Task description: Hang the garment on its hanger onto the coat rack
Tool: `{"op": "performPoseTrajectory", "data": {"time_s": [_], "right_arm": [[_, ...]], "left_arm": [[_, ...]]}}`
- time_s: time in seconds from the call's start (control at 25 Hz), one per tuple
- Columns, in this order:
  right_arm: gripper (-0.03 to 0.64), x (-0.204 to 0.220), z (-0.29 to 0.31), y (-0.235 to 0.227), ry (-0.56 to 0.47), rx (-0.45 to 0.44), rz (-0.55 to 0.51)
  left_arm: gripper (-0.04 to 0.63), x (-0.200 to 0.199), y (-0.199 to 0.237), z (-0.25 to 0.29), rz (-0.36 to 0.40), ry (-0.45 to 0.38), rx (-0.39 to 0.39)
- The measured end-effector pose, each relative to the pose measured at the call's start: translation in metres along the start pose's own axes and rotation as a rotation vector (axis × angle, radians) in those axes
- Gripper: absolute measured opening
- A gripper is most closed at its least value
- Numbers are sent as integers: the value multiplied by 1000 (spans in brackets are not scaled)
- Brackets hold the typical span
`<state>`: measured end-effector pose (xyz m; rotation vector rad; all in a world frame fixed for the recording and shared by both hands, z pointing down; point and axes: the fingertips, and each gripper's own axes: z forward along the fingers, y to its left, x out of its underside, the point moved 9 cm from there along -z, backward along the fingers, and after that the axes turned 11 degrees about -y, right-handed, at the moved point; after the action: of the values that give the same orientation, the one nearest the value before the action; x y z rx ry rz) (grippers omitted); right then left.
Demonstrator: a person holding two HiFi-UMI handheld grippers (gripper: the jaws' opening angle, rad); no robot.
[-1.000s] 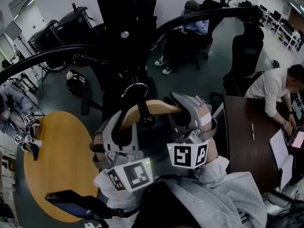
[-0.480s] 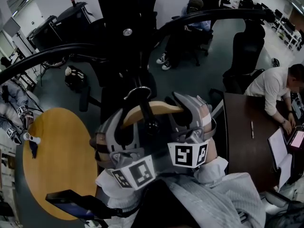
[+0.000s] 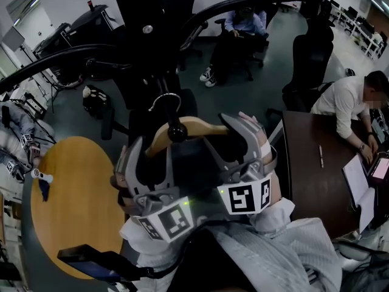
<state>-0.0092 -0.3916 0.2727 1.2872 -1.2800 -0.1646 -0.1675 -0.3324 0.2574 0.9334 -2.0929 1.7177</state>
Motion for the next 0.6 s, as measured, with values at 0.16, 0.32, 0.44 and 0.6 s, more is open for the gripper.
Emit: {"op": "performPoseTrajectory", "data": {"time_s": [0.16, 0.32, 0.44, 0.6], "right_arm": [[206, -13, -14, 15, -8, -25, 13], [206, -21, -28, 19, -17, -1, 80], [204, -27, -40, 17, -32, 32, 178], [204, -30, -57, 20, -24, 81, 313]], "left_arm": [[192, -6, 0, -23, -49, -22, 3], [192, -18, 2, -35, -128, -59, -7], [190, -29, 0, -42, -232, -74, -27], [190, -38, -9, -52, -425, -106, -2]]}}
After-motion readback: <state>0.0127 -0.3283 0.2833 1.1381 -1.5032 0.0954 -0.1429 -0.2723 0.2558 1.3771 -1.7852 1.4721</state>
